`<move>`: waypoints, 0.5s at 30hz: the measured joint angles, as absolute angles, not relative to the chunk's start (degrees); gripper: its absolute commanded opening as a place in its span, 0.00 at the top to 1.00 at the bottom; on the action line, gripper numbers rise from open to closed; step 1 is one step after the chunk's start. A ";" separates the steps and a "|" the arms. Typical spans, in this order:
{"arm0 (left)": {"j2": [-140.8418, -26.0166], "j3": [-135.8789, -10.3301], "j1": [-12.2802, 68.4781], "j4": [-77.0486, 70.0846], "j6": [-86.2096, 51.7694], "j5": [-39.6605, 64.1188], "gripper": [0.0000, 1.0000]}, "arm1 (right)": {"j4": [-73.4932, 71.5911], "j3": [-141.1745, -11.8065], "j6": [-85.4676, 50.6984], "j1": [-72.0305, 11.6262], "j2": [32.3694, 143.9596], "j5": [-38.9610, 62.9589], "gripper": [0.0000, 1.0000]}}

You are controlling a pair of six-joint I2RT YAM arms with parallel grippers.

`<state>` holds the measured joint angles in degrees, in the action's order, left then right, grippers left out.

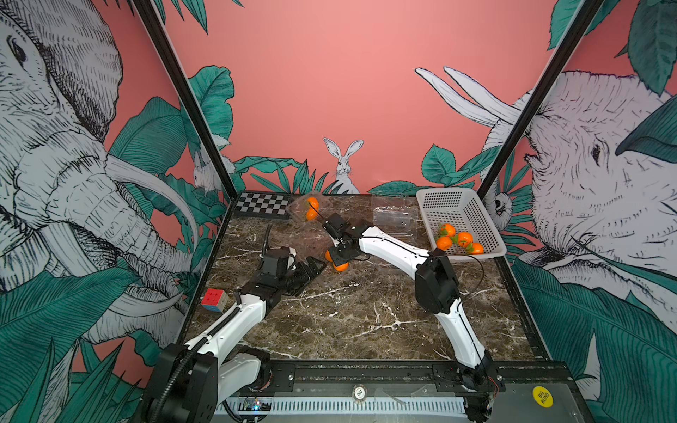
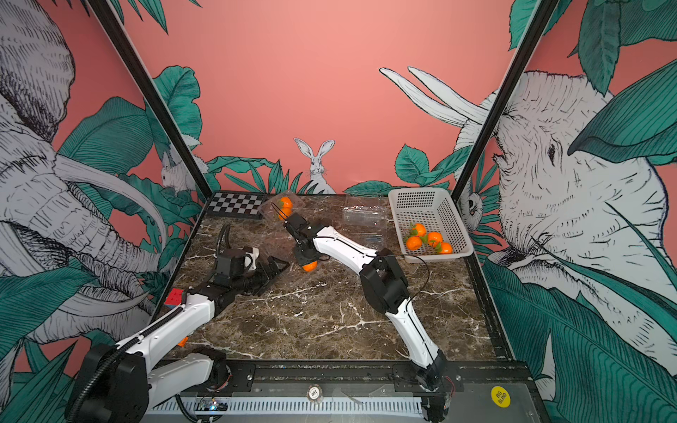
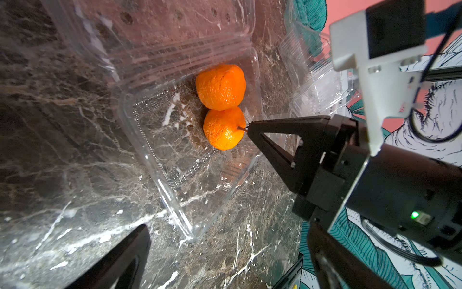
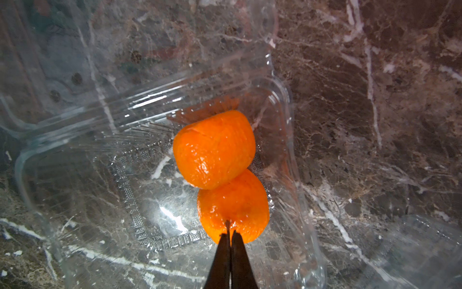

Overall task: Take oranges out of containers
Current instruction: Pick up the orange from the packing box.

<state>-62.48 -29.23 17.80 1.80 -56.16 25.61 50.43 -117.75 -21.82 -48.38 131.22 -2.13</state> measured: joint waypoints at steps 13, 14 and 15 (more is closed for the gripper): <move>-59.96 -30.46 17.80 6.02 -53.60 24.53 0.01 | 50.52 -117.75 -21.87 -48.34 130.06 -1.61 1.00; -59.75 -31.18 17.80 6.61 -53.04 24.34 0.01 | 50.61 -117.75 -21.89 -48.27 129.54 -1.54 1.00; -59.66 -31.90 17.80 7.01 -52.58 24.18 0.01 | 50.68 -117.75 -21.87 -48.21 128.99 -1.50 1.00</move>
